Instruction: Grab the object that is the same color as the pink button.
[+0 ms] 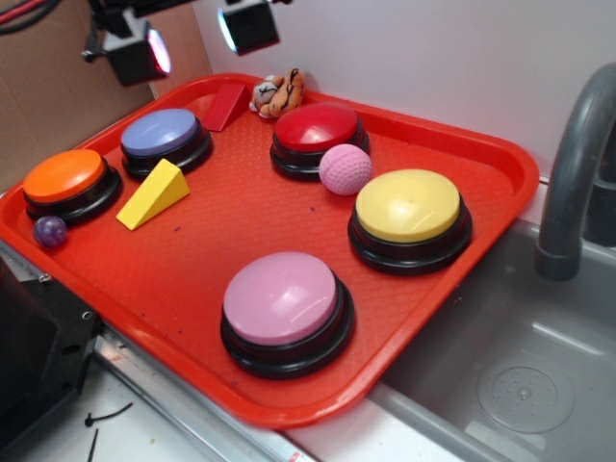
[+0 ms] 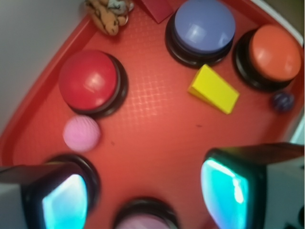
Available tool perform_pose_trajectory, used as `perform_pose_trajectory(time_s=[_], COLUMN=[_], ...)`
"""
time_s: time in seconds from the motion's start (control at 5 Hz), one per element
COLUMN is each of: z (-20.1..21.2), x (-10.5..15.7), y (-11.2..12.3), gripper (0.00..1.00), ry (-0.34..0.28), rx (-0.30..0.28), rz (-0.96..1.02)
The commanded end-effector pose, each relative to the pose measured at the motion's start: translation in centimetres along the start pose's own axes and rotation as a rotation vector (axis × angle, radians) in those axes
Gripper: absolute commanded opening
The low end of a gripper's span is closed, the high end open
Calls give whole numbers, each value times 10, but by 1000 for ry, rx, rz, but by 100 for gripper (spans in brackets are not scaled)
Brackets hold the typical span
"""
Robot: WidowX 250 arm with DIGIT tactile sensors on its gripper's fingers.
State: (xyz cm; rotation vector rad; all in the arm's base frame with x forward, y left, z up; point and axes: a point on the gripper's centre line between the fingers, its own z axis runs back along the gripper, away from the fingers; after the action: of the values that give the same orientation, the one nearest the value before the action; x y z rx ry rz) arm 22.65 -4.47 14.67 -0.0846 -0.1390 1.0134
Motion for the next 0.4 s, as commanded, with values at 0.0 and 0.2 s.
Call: perform_pose_trajectory(time_s=[0.0,0.2], z=[-39,-67], x=[5,6], y=[-32,-49], gripper=[100,100], ry=[-35,-18], rx=[-33,-18], rz=[110,96])
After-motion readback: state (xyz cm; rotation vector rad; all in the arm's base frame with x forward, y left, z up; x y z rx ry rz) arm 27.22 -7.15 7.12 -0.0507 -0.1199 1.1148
